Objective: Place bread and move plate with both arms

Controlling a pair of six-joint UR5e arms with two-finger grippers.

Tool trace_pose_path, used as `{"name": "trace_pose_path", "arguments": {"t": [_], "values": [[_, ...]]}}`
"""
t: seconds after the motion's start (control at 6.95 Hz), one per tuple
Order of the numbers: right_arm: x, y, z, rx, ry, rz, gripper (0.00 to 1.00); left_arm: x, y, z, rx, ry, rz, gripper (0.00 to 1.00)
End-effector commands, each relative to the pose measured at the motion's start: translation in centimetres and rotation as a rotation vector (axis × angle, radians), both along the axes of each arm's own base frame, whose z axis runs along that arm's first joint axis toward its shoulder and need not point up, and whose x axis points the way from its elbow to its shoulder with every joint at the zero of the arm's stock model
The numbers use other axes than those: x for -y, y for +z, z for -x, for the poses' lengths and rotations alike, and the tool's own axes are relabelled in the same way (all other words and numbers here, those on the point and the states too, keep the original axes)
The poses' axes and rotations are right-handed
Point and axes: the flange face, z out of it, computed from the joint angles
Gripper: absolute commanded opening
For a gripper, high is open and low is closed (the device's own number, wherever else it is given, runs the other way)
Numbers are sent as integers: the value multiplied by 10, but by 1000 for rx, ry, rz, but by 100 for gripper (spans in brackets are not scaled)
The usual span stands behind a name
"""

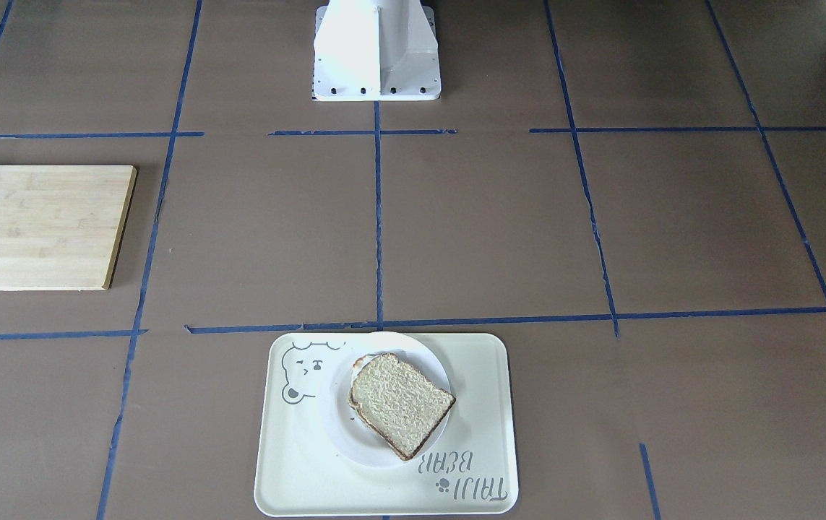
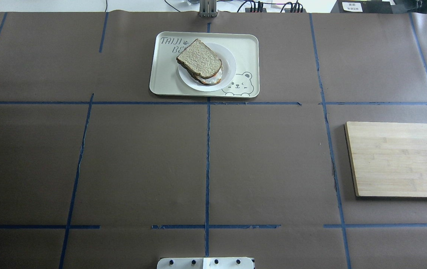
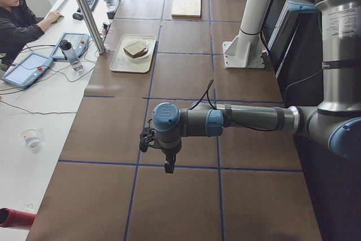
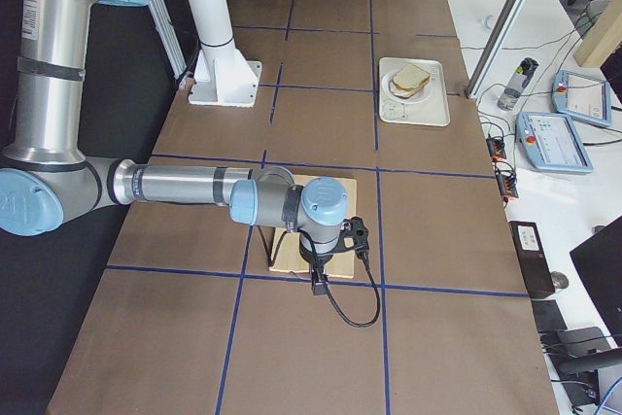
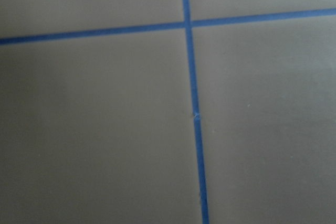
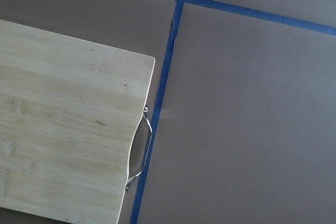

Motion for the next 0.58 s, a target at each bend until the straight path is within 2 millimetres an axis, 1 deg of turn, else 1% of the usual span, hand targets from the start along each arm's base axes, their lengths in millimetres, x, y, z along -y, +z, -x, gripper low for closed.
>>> {"name": "trace_pose_path", "arguments": {"t": [0.0,0.43], "values": [[-1,1,0,2,0,3,100,-18,17,2,8,-2,38,100],[-2,4,1,2,-1,9,100,-18,13,1,6,4,24,100]]}}
